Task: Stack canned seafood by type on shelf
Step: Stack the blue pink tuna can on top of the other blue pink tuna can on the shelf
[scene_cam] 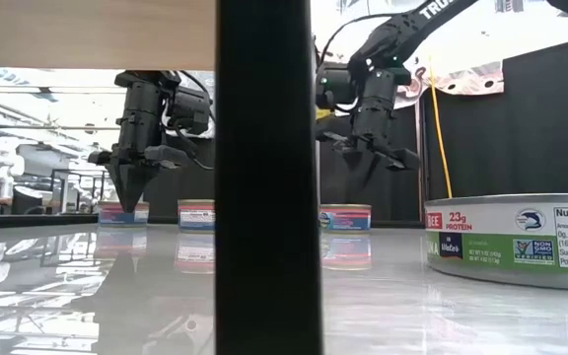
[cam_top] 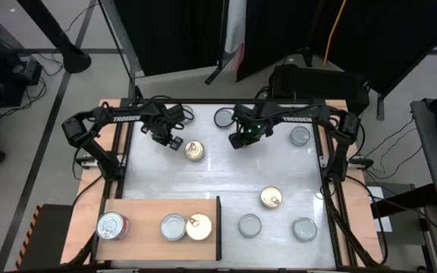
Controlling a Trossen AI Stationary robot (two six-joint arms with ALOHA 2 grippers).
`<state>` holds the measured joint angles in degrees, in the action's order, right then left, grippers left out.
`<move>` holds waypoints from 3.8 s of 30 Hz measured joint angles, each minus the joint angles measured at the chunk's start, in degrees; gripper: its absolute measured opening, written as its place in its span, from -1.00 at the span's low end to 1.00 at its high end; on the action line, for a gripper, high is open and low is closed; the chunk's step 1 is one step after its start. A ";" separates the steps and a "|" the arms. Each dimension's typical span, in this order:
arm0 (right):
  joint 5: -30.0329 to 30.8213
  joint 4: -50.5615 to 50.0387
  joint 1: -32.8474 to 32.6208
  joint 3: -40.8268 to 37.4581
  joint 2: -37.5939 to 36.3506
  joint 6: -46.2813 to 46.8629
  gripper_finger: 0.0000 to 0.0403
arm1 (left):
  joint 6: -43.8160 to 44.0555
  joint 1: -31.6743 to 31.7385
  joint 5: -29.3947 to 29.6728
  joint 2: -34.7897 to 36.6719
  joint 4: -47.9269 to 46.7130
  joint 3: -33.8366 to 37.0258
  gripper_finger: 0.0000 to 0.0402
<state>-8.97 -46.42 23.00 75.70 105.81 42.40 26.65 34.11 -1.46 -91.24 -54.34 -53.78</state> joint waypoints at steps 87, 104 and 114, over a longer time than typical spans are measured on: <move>-6.37 9.14 4.63 -4.76 -3.81 -80.17 0.49 | 4.38 -6.03 -10.64 20.65 12.99 -0.09 -0.95; -5.96 10.57 4.26 -4.71 -3.00 -80.62 -0.02 | 5.90 -6.01 -9.48 16.94 20.24 -0.09 -0.95; -6.06 10.65 3.63 -4.63 -2.84 -74.11 -0.15 | 6.80 -6.01 -9.69 17.18 20.36 -0.07 -0.95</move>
<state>-15.03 -35.77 26.63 71.07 102.97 -31.71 33.45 28.10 -11.15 -74.06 -33.98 -53.84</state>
